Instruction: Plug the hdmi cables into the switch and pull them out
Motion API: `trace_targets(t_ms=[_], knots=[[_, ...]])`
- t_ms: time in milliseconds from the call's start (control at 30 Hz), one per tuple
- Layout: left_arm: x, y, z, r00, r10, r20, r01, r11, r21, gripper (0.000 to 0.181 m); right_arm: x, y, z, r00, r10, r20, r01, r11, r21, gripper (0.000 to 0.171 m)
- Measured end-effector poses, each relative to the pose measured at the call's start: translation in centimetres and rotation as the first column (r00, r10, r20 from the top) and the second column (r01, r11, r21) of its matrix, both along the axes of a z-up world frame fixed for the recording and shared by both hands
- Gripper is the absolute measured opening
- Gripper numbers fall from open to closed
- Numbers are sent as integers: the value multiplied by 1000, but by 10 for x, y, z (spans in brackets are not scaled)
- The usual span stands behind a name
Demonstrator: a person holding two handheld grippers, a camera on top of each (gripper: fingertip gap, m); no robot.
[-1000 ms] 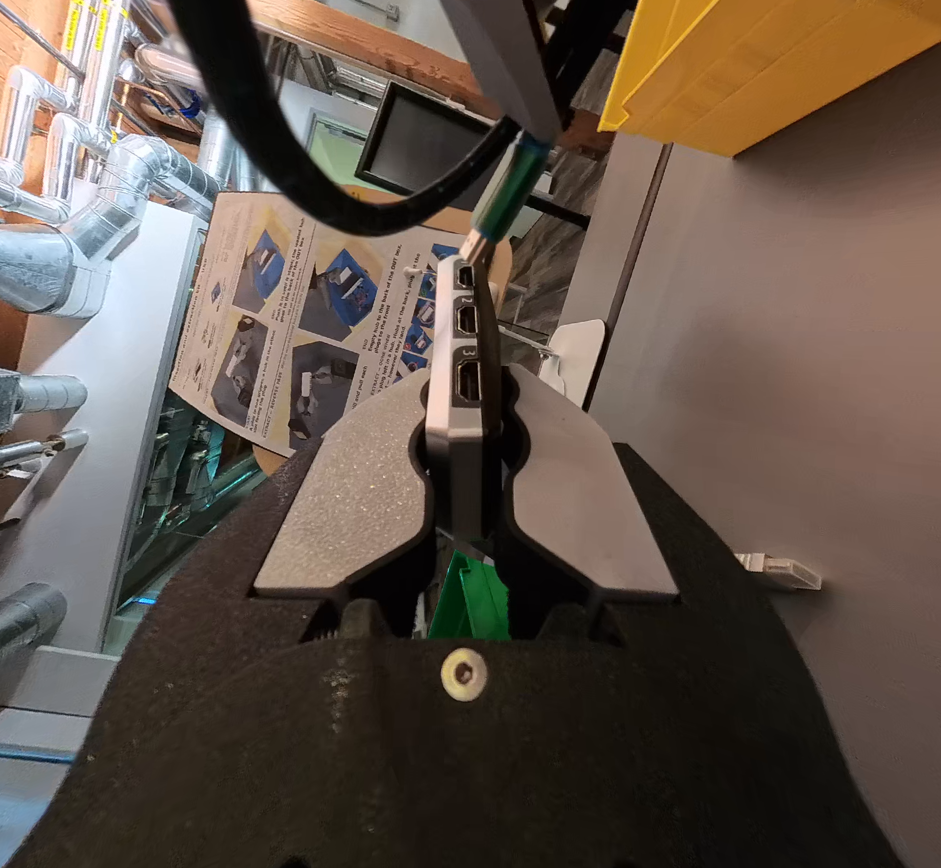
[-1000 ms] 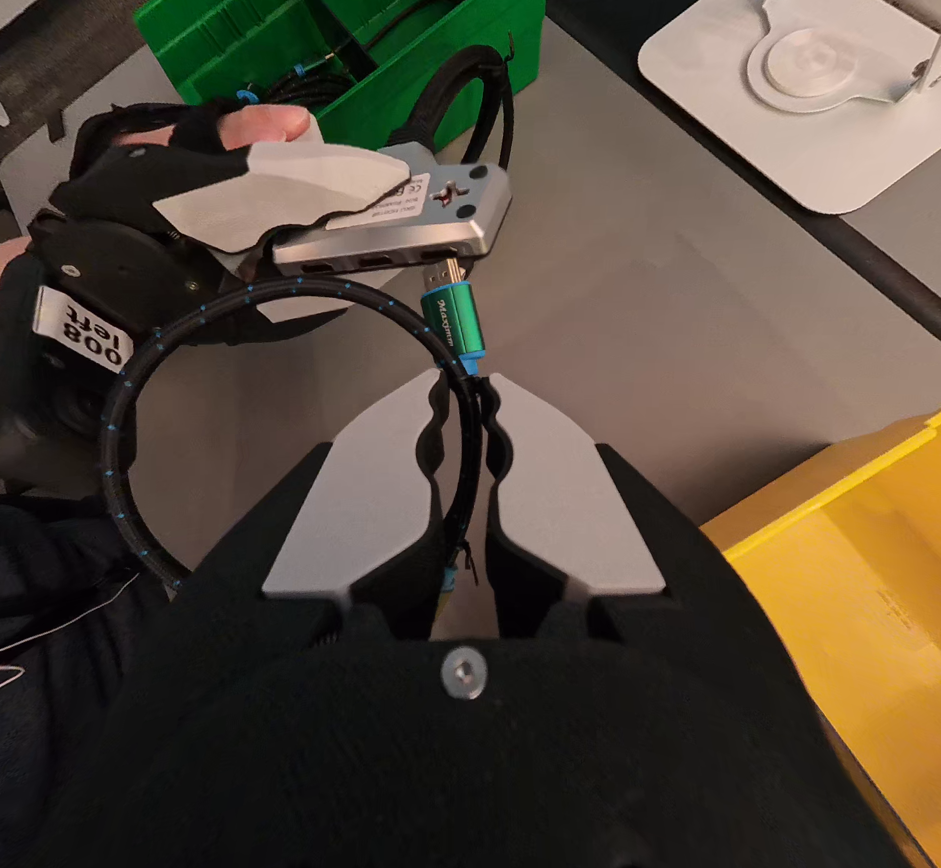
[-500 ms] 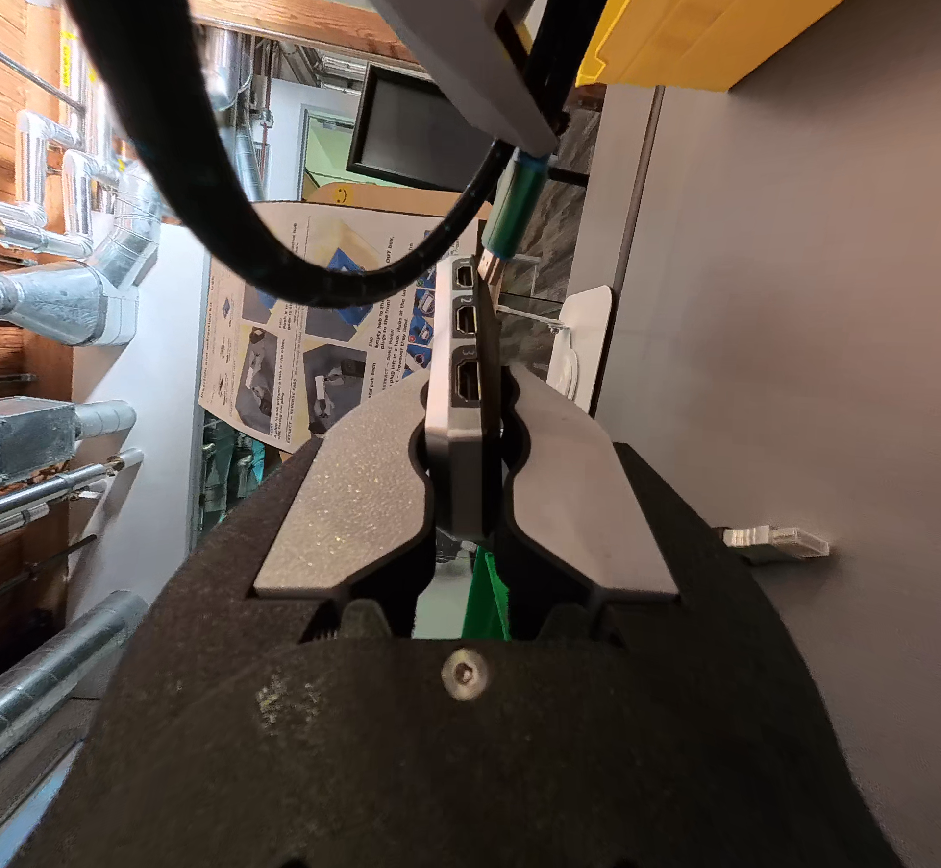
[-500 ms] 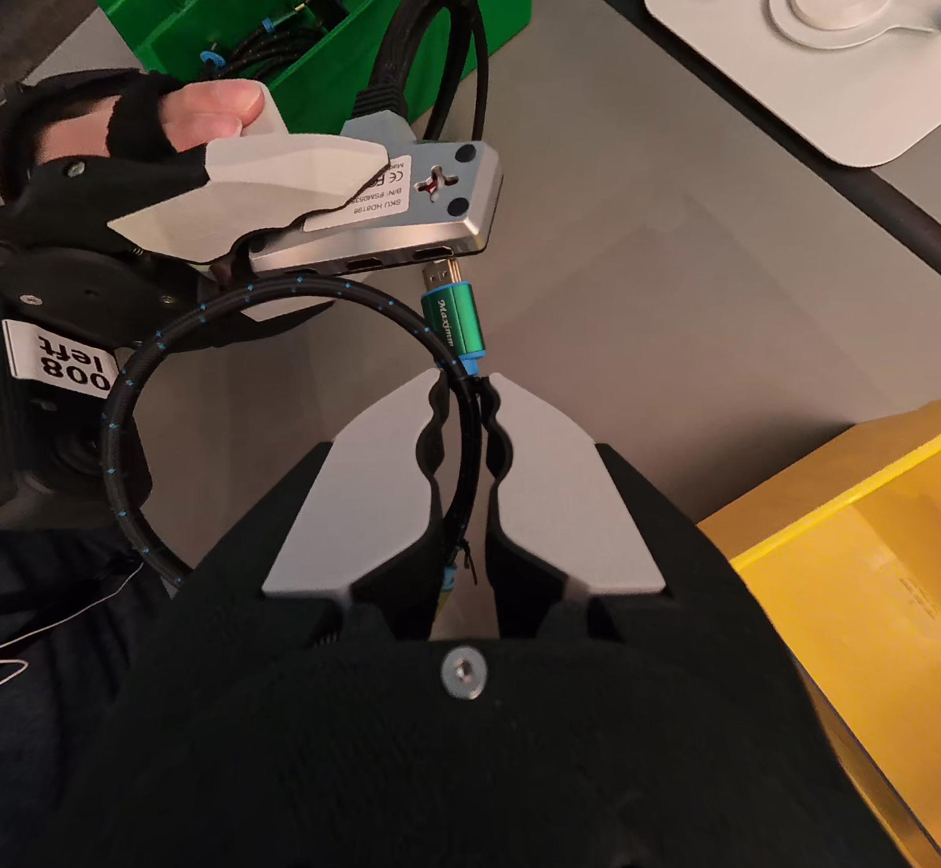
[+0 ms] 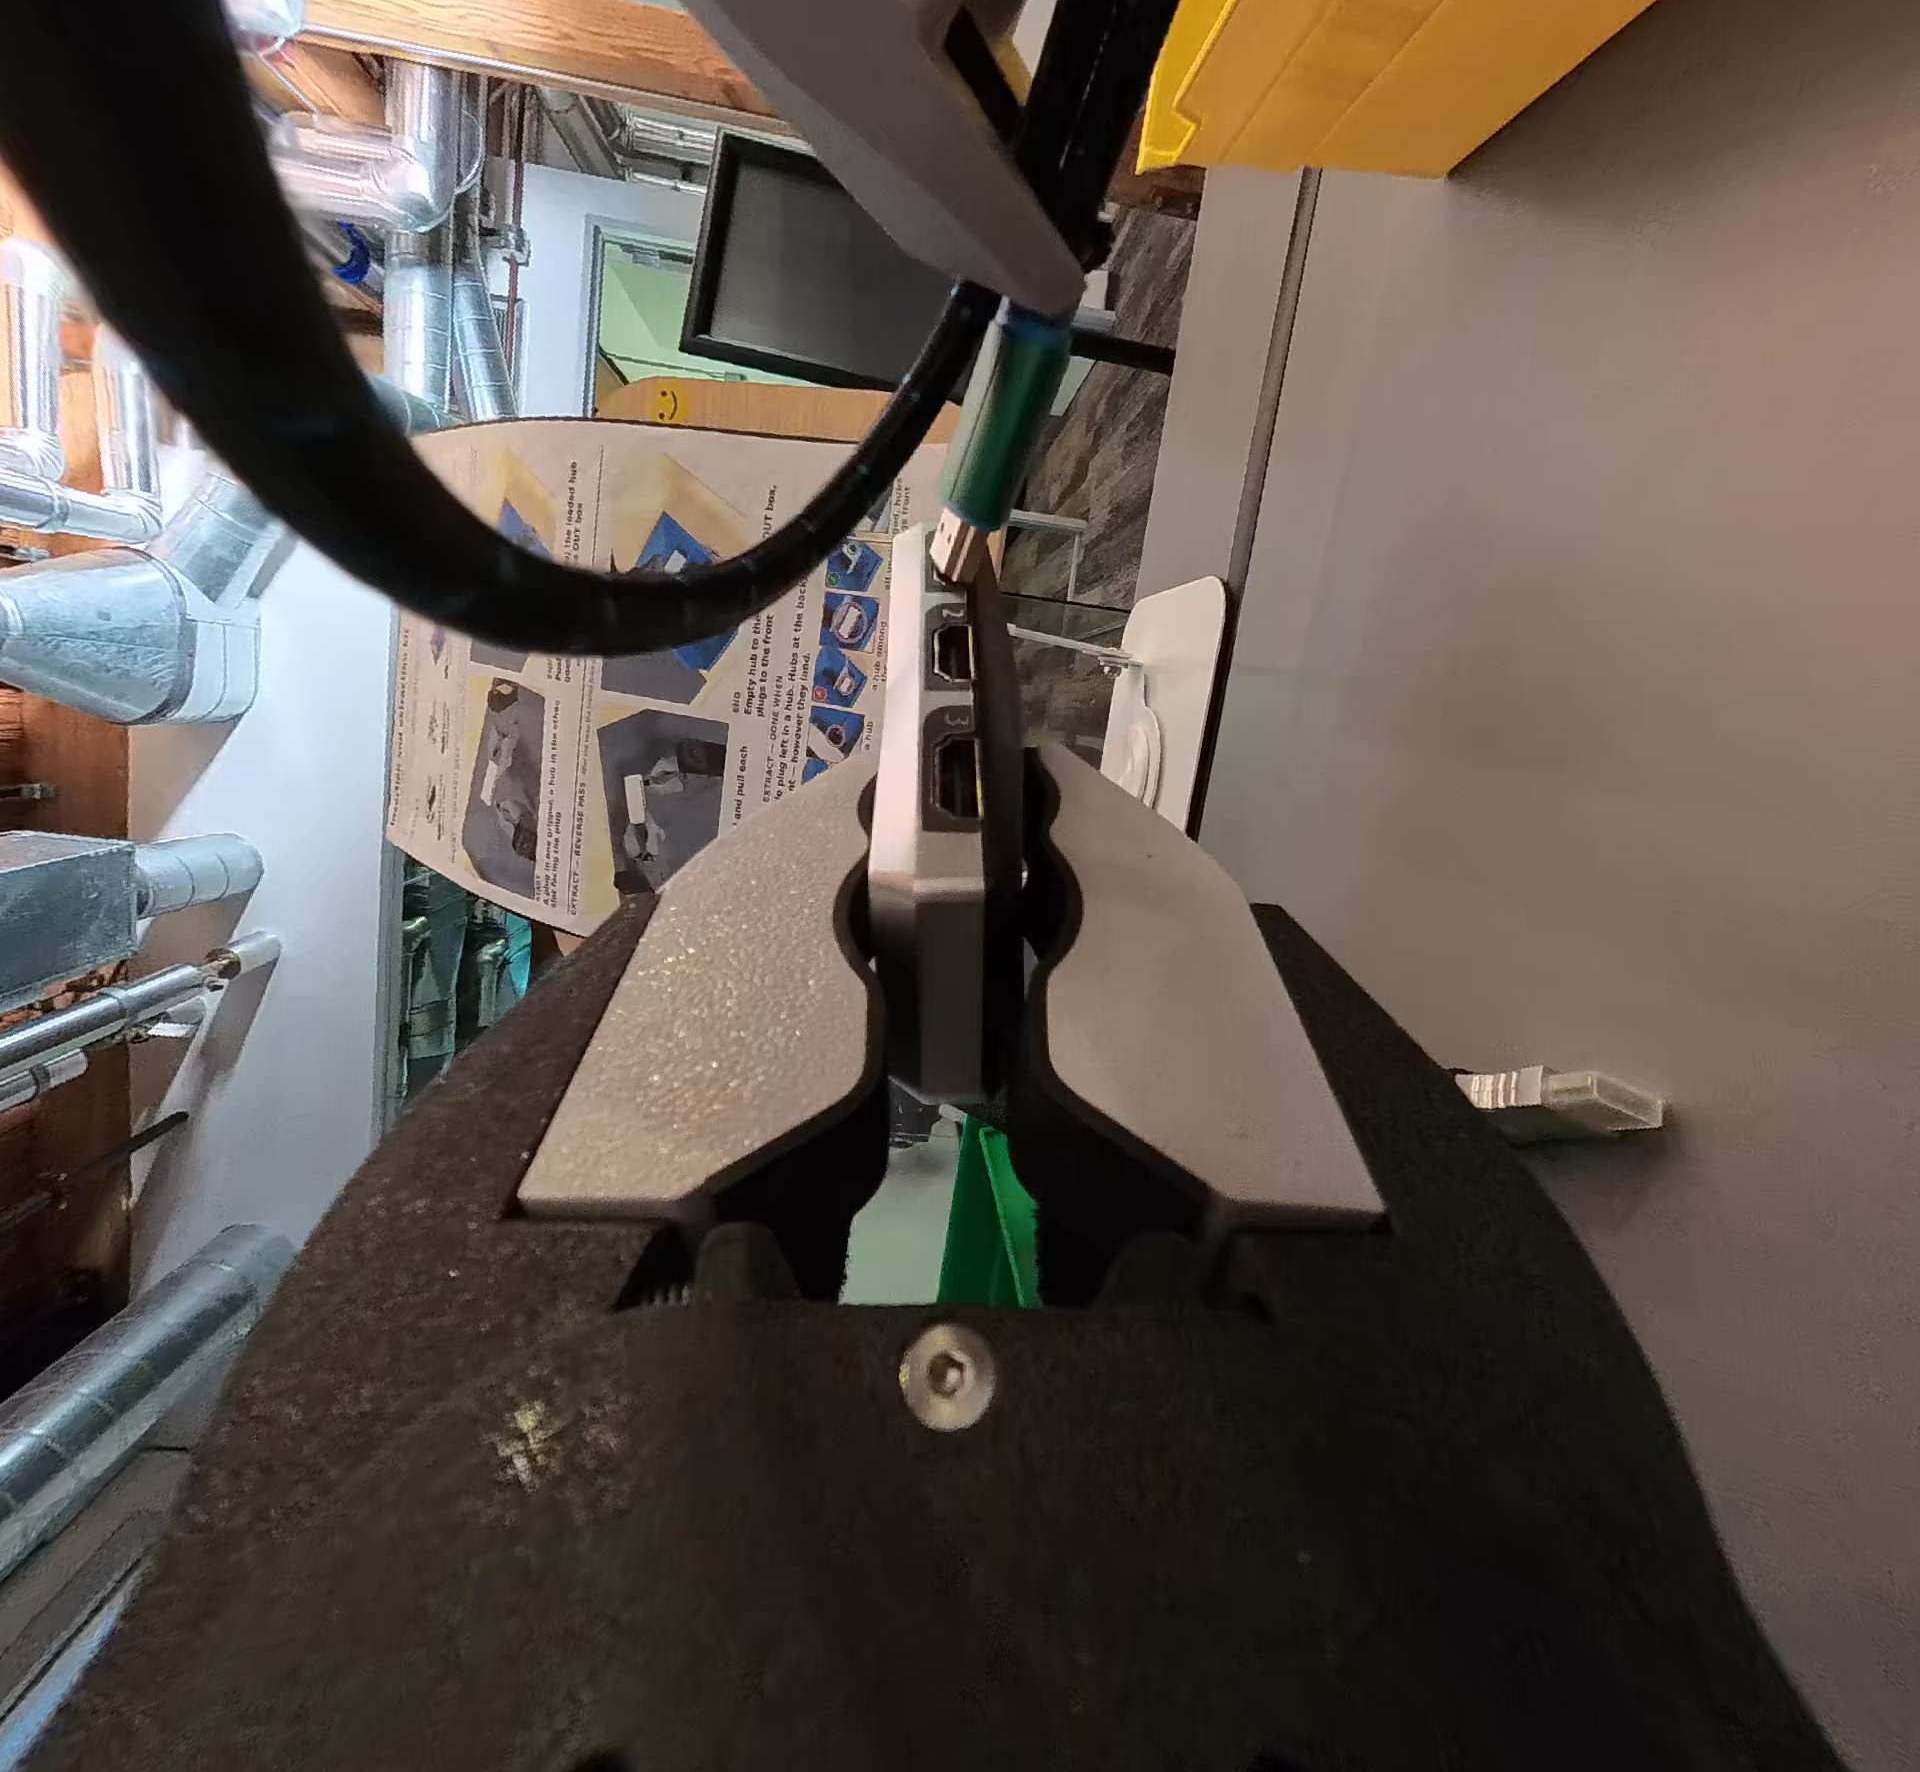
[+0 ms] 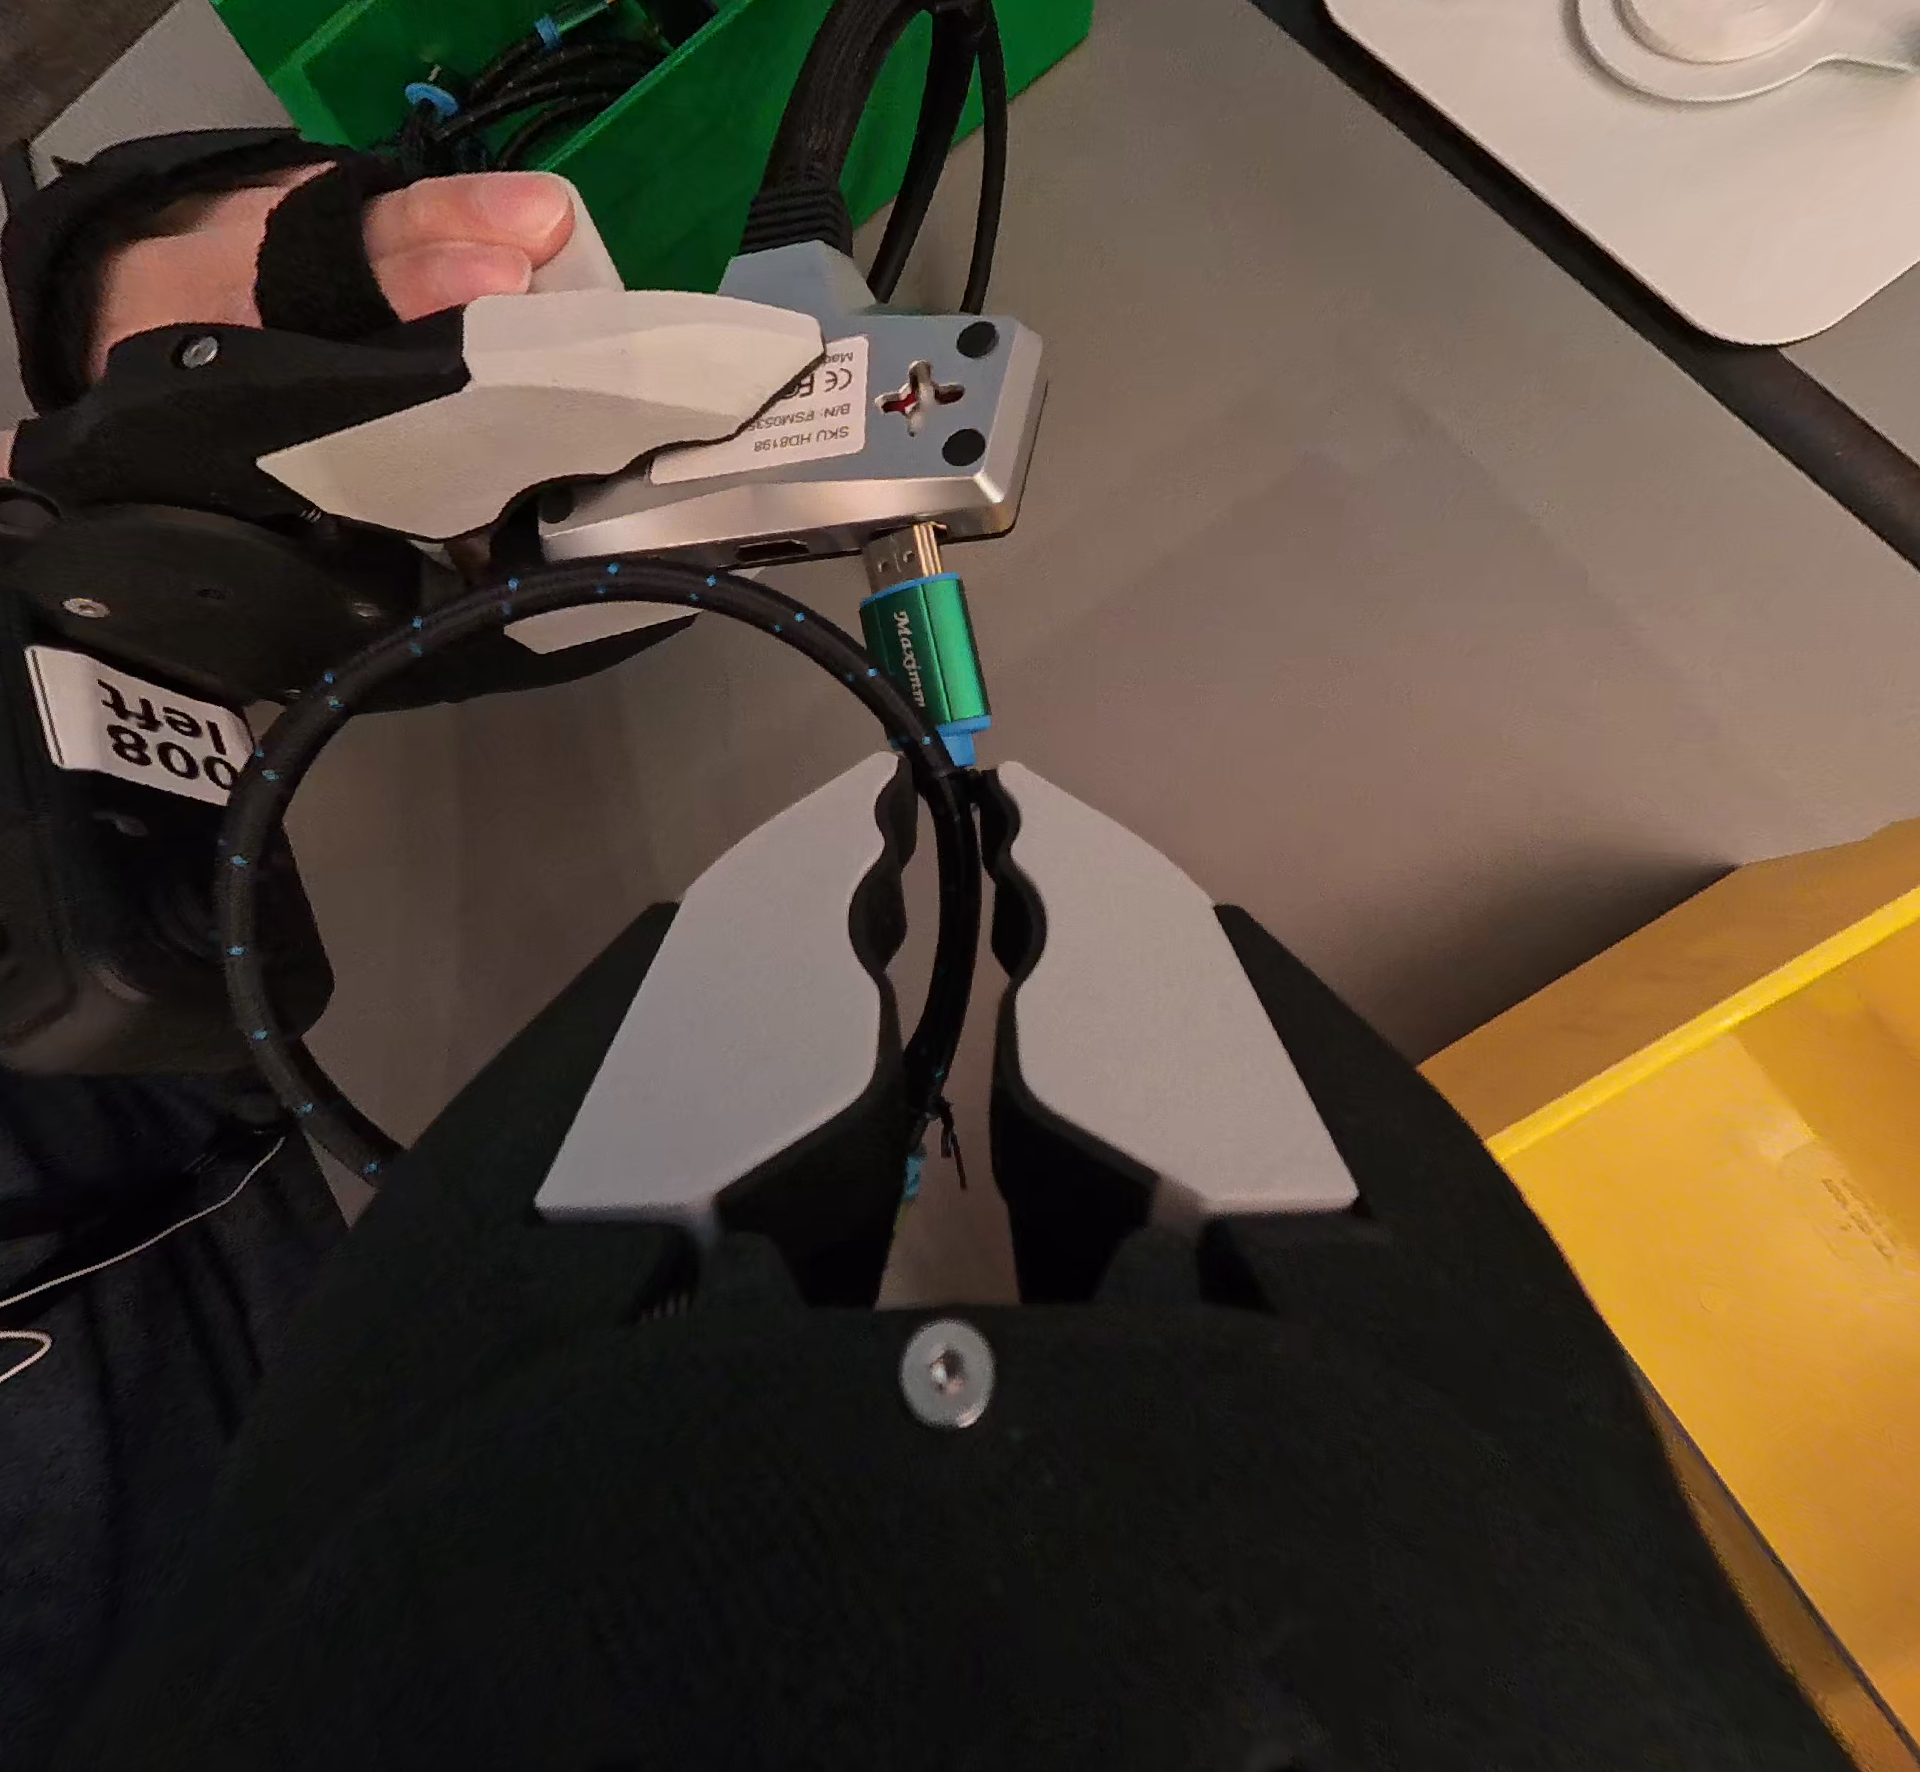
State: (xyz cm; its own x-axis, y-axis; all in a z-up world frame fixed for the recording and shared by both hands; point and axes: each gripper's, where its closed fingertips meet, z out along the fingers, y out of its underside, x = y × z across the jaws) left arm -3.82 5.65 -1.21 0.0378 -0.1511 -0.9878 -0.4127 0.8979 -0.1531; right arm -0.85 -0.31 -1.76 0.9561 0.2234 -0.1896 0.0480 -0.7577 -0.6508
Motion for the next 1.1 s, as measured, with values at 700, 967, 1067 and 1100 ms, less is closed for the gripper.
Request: trace_targets(t_ms=[700,967,1067,1100], knots=[[-1,0,-12,995,1,-98,9,995,104,22,-2,1,-13,998,-42,-51,38,996,-76,10],[0,-1,-23,989,-24,-146,38,995,94,22,1,0,-21,994,-37,-107,25,993,-112,10],[1,-2,-22,991,-32,-127,38,998,42,23,1,-2,-22,993,-31,-117,17,992,-121,10],[1,-3,-22,991,-33,-126,38,999,38,23,1,-2,-22,992,-30,-123,15,992,-122,10]])
